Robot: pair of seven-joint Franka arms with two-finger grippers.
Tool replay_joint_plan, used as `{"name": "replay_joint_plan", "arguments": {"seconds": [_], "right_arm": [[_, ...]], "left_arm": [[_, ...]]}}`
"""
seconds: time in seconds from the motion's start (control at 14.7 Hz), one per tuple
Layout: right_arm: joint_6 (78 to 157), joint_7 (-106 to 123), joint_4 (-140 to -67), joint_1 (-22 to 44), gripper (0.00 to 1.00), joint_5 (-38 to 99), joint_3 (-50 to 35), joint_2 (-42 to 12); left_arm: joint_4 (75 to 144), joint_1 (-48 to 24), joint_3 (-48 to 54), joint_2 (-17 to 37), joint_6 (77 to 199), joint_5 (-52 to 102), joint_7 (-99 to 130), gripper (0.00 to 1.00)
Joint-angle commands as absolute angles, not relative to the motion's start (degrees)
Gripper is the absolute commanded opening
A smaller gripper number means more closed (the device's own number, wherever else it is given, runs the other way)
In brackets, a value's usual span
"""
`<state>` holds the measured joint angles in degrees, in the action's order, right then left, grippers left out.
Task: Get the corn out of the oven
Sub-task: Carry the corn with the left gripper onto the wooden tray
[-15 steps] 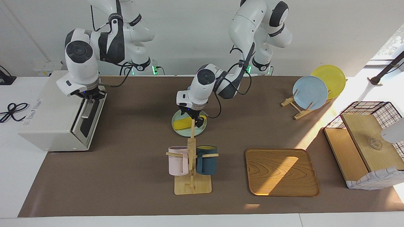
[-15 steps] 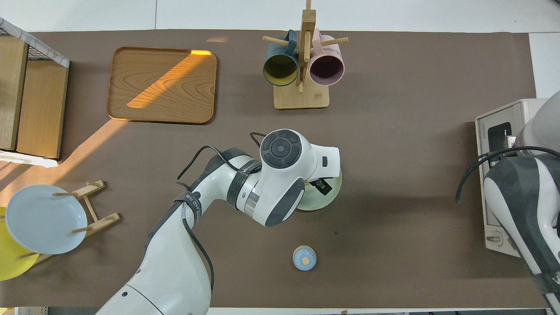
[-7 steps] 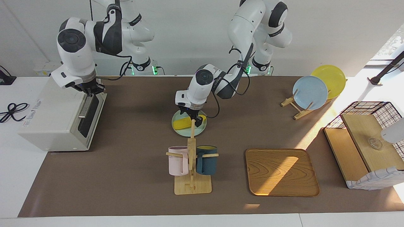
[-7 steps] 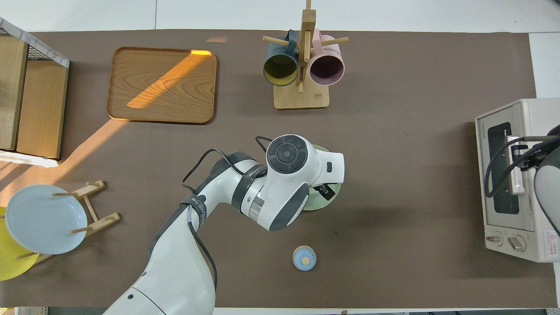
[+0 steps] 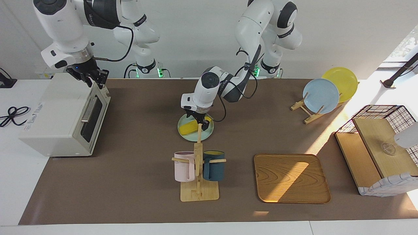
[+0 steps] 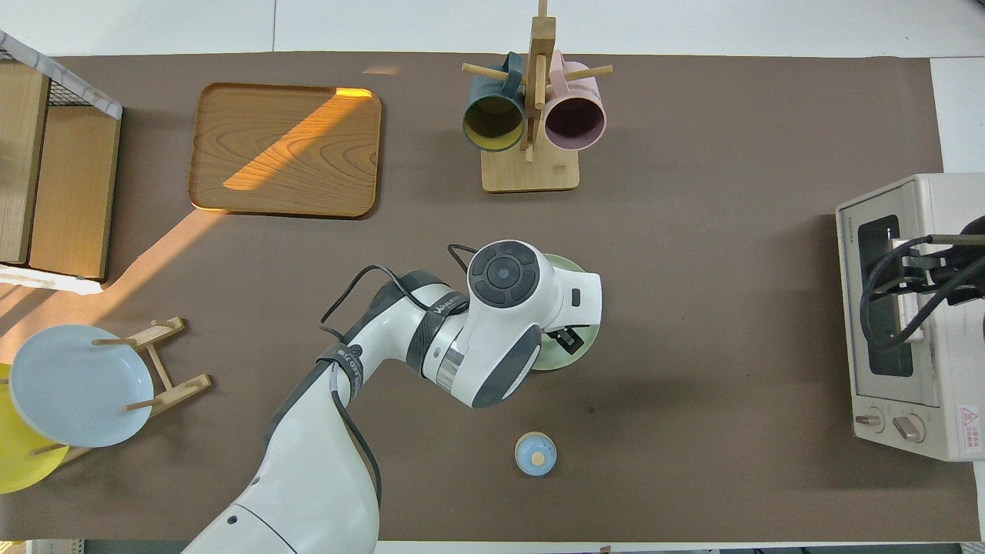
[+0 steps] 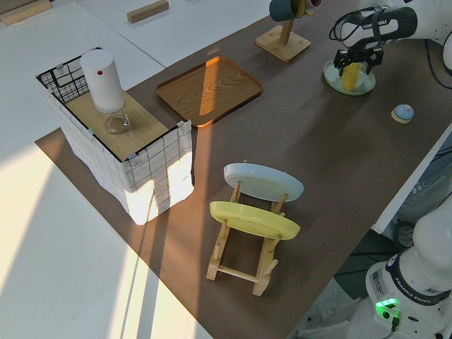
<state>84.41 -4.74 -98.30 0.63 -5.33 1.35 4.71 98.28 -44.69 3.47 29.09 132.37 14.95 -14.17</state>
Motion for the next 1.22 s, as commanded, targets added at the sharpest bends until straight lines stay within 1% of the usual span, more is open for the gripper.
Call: {"name": "replay_joint_plan", "arguments": {"seconds": [0.0, 0.14, 0.2, 0.27, 0.48, 0.54, 0.75, 0.88, 1.02, 1.15], "right_arm": [[82.6, -2.9, -96.6, 0.4, 1.00, -3.8, 1.5, 4.2], [82.5, -1.9, -95.6, 0.4, 1.00, -3.7, 1.5, 3.9], [82.3, -1.0, -95.6, 0.4, 1.00, -3.5, 1.4, 3.9], [81.7, -0.1, -95.7, 0.4, 1.00, -3.3, 1.5, 3.9], [81.7, 1.7, -95.7, 0.4, 1.00, -3.3, 1.5, 3.9], [81.7, 2.7, -95.6, 0.4, 1.00, -3.0, 1.5, 3.9], [81.8, 2.8, -95.5, 0.4, 1.00, -2.9, 1.5, 3.9], [82.3, 2.8, -95.4, 0.4, 1.00, -1.9, 1.5, 3.7], [82.3, 2.5, -94.3, 0.3, 1.00, -0.2, 1.6, 3.3], [82.0, 2.6, -93.3, -0.4, 1.00, 0.1, 1.7, 2.6]], "left_arm": [[99.6, -45.3, 3.0, 28.3, 133.2, 14.7, -13.5, 0.38], [99.5, -45.4, 3.0, 28.1, 132.7, 15.0, -11.7, 0.14], [99.5, -45.4, 3.1, 28.1, 132.5, 15.1, -11.3, 0.04], [99.2, -45.3, 3.1, 28.1, 131.8, 15.6, -11.1, 0.00], [98.2, -44.5, 2.9, 27.8, 130.1, 19.4, -10.3, 0.00], [98.1, -43.9, 2.6, 26.3, 128.4, 20.7, -9.9, 0.00], [98.7, -36.5, 2.5, 19.7, 120.9, 21.4, -9.0, 0.00], [98.3, -30.4, 2.2, 16.9, 116.6, 21.3, -7.7, 0.00], [98.0, -25.8, 1.2, 15.6, 114.8, 20.6, -6.9, 0.00], [94.9, -23.6, -2.5, 16.3, 113.4, 20.4, -4.8, 0.00]]}}
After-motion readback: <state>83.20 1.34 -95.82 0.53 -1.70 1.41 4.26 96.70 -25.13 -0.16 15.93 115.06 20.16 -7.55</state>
